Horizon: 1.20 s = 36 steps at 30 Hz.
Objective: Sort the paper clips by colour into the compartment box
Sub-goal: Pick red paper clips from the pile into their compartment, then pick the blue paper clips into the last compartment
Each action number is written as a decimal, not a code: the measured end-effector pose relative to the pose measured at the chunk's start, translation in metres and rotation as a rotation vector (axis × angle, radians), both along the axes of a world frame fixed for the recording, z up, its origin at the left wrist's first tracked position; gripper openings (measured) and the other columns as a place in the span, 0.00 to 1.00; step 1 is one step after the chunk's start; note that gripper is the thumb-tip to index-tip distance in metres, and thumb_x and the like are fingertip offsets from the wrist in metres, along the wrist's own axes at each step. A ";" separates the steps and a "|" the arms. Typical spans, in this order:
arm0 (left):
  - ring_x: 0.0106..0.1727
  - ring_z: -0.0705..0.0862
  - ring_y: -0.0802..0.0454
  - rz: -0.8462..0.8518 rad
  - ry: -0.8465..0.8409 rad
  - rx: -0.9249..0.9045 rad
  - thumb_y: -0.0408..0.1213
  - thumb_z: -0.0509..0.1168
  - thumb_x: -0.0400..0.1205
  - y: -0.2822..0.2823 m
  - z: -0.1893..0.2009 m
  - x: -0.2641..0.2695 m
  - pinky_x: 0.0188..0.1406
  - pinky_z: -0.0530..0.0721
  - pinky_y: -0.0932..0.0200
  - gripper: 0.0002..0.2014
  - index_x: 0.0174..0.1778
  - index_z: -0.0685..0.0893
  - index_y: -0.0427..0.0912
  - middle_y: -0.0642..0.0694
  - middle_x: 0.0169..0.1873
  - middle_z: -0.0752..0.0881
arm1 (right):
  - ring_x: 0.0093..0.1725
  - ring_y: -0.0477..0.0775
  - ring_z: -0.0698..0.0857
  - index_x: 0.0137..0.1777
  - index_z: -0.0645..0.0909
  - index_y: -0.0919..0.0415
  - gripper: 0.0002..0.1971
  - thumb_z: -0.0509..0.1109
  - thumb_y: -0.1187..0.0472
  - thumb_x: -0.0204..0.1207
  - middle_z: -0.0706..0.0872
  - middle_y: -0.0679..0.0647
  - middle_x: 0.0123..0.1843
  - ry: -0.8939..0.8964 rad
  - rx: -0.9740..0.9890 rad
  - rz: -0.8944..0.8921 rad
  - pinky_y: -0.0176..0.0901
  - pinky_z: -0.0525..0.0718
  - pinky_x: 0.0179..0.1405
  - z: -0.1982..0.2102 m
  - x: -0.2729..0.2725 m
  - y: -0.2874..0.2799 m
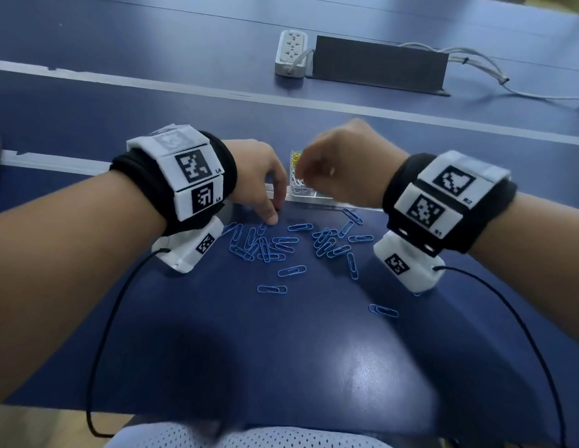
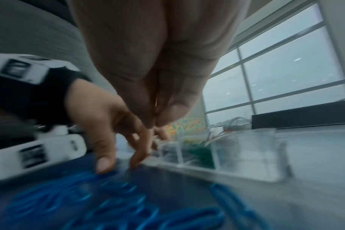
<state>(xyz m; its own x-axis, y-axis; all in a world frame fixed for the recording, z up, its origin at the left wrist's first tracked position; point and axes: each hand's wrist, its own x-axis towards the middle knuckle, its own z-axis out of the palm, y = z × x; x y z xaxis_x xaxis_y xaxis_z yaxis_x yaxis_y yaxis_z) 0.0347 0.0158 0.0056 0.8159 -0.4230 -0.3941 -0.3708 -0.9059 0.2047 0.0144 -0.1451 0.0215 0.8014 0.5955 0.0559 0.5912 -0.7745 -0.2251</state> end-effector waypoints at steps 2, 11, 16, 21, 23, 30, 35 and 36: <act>0.58 0.84 0.48 -0.001 0.021 0.015 0.59 0.78 0.56 0.000 0.001 0.000 0.62 0.81 0.49 0.20 0.41 0.89 0.56 0.46 0.55 0.87 | 0.37 0.59 0.82 0.46 0.90 0.53 0.11 0.66 0.61 0.70 0.91 0.55 0.41 0.085 -0.132 0.095 0.39 0.77 0.42 -0.002 -0.015 0.012; 0.59 0.83 0.48 -0.007 0.018 0.030 0.52 0.81 0.58 0.000 -0.005 0.002 0.59 0.82 0.52 0.21 0.46 0.92 0.52 0.48 0.58 0.86 | 0.43 0.57 0.82 0.48 0.84 0.51 0.11 0.66 0.65 0.71 0.79 0.48 0.38 0.195 -0.351 0.101 0.40 0.79 0.42 -0.011 -0.016 0.033; 0.61 0.83 0.46 0.005 0.035 0.013 0.49 0.80 0.62 0.001 -0.006 0.005 0.60 0.82 0.50 0.18 0.47 0.92 0.52 0.45 0.61 0.85 | 0.38 0.54 0.76 0.46 0.81 0.53 0.10 0.67 0.65 0.67 0.77 0.45 0.35 0.233 -0.275 0.095 0.38 0.73 0.37 -0.017 -0.014 0.032; 0.61 0.84 0.47 0.065 0.033 -0.036 0.50 0.77 0.65 0.006 -0.005 0.007 0.60 0.82 0.51 0.12 0.39 0.90 0.50 0.46 0.62 0.85 | 0.38 0.53 0.74 0.46 0.84 0.55 0.09 0.66 0.63 0.68 0.75 0.42 0.30 0.224 -0.142 0.041 0.39 0.73 0.38 -0.009 -0.015 0.022; 0.60 0.84 0.47 0.057 0.023 -0.031 0.51 0.79 0.63 0.007 -0.005 0.006 0.61 0.82 0.49 0.12 0.36 0.88 0.50 0.47 0.63 0.85 | 0.37 0.54 0.75 0.42 0.85 0.54 0.09 0.63 0.64 0.71 0.78 0.47 0.34 0.270 -0.116 -0.038 0.42 0.77 0.44 -0.004 -0.012 0.012; 0.63 0.82 0.47 0.015 -0.015 0.009 0.51 0.79 0.63 0.004 -0.002 0.001 0.61 0.80 0.53 0.14 0.38 0.90 0.46 0.48 0.67 0.82 | 0.41 0.55 0.75 0.30 0.76 0.49 0.13 0.61 0.68 0.69 0.76 0.45 0.33 0.276 -0.129 -0.206 0.44 0.78 0.46 -0.010 -0.018 -0.028; 0.60 0.84 0.48 0.009 0.001 0.058 0.51 0.77 0.65 0.001 0.000 -0.002 0.57 0.82 0.54 0.11 0.34 0.90 0.49 0.46 0.66 0.84 | 0.43 0.52 0.77 0.50 0.86 0.51 0.10 0.73 0.59 0.69 0.85 0.52 0.44 0.252 -0.217 -0.130 0.38 0.73 0.47 -0.014 -0.028 -0.040; 0.59 0.85 0.48 0.008 0.003 0.066 0.51 0.77 0.66 0.000 0.000 -0.003 0.55 0.82 0.55 0.10 0.34 0.89 0.49 0.45 0.64 0.85 | 0.43 0.51 0.78 0.51 0.86 0.51 0.10 0.73 0.58 0.70 0.87 0.51 0.44 0.252 -0.221 -0.120 0.37 0.73 0.46 -0.015 -0.027 -0.041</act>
